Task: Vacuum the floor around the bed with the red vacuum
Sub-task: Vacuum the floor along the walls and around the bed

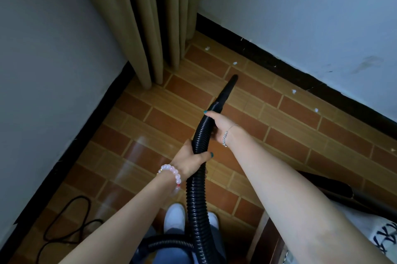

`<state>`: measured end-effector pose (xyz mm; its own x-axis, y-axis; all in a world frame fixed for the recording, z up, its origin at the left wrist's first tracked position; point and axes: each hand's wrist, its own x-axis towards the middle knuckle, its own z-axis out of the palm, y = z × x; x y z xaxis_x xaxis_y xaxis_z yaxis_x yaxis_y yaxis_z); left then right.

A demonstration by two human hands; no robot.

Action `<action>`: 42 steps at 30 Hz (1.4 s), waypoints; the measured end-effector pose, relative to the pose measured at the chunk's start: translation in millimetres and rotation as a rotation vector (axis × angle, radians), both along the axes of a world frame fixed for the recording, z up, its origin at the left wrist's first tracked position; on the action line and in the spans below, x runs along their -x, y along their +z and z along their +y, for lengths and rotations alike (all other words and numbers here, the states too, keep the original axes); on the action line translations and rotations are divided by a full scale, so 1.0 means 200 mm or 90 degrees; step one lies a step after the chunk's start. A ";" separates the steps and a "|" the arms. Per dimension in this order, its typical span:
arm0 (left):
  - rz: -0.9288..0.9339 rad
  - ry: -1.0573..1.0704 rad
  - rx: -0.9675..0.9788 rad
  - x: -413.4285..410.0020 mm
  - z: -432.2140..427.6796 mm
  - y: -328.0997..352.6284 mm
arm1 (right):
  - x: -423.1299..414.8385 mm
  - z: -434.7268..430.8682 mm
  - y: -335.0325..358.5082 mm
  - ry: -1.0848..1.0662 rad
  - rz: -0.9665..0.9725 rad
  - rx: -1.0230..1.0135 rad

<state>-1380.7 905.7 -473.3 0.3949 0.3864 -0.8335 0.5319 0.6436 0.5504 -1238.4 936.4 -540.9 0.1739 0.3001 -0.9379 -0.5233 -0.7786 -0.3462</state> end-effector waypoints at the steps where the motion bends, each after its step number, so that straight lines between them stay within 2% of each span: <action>1: -0.003 -0.003 -0.002 -0.01 0.00 0.00 | 0.00 0.00 0.00 -0.010 -0.001 0.001; 10: -0.046 -0.028 -0.033 -0.16 0.02 0.01 | -0.14 0.09 0.05 -0.022 0.006 0.033; 24: -0.029 -0.037 -0.047 -0.32 0.08 0.00 | -0.28 0.13 0.05 -0.054 0.029 0.021; 27: -0.054 0.027 0.029 -0.32 0.07 0.03 | -0.27 0.14 0.07 -0.043 0.049 0.018; 33: -0.163 0.273 0.199 -0.30 0.08 0.07 | -0.17 0.24 0.10 -0.018 0.091 -0.024; 37: -0.137 0.332 0.171 -0.28 0.13 0.10 | -0.10 0.31 0.11 0.010 0.083 -0.038; 42: -0.082 0.296 0.121 -0.25 0.20 0.08 | -0.11 0.35 0.10 0.029 0.067 -0.017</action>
